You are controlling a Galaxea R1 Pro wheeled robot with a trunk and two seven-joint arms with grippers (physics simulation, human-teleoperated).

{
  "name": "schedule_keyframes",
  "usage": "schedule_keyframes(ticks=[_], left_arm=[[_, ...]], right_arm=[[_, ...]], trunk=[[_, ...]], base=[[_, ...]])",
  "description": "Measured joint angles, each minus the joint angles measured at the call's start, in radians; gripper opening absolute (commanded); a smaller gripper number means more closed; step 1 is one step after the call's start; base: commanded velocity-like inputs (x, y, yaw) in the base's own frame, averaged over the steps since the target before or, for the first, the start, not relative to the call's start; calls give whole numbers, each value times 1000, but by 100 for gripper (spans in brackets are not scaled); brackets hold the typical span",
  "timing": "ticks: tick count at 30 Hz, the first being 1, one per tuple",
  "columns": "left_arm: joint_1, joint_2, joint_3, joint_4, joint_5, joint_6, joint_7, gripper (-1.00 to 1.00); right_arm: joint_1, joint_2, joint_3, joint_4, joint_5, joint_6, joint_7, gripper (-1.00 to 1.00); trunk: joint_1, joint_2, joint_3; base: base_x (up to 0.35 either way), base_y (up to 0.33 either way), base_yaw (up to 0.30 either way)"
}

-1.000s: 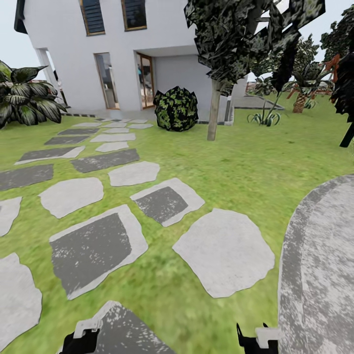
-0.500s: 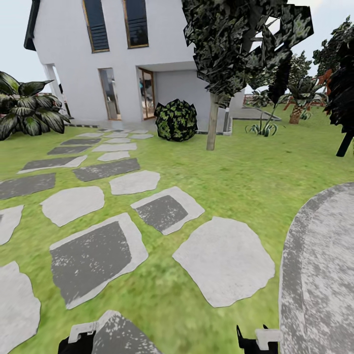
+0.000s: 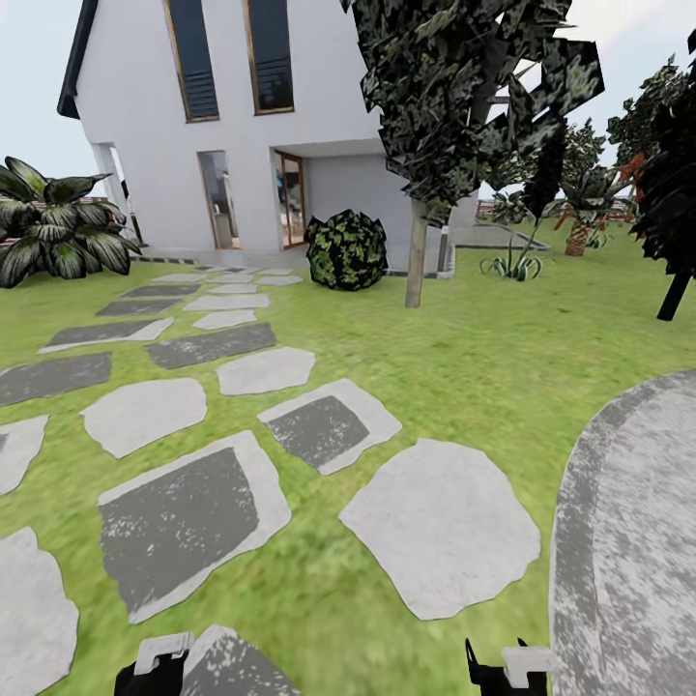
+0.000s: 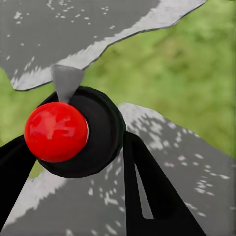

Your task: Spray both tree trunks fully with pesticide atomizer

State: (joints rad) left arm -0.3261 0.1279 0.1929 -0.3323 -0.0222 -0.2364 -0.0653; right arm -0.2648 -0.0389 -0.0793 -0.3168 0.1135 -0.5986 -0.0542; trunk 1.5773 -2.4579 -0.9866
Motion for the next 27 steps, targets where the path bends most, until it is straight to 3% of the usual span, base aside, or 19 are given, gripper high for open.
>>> schedule_keyframes(ticks=[15,27], left_arm=[[0,0,0,0,0,0,0,-100],[1,-1,0,0,0,0,1,-100]], right_arm=[[0,1,0,0,0,0,0,100],[0,2,0,0,0,0,-1,100]], trunk=[[-58,105,47],[-104,189,85]], base=[[0,0,7],[0,0,246]])
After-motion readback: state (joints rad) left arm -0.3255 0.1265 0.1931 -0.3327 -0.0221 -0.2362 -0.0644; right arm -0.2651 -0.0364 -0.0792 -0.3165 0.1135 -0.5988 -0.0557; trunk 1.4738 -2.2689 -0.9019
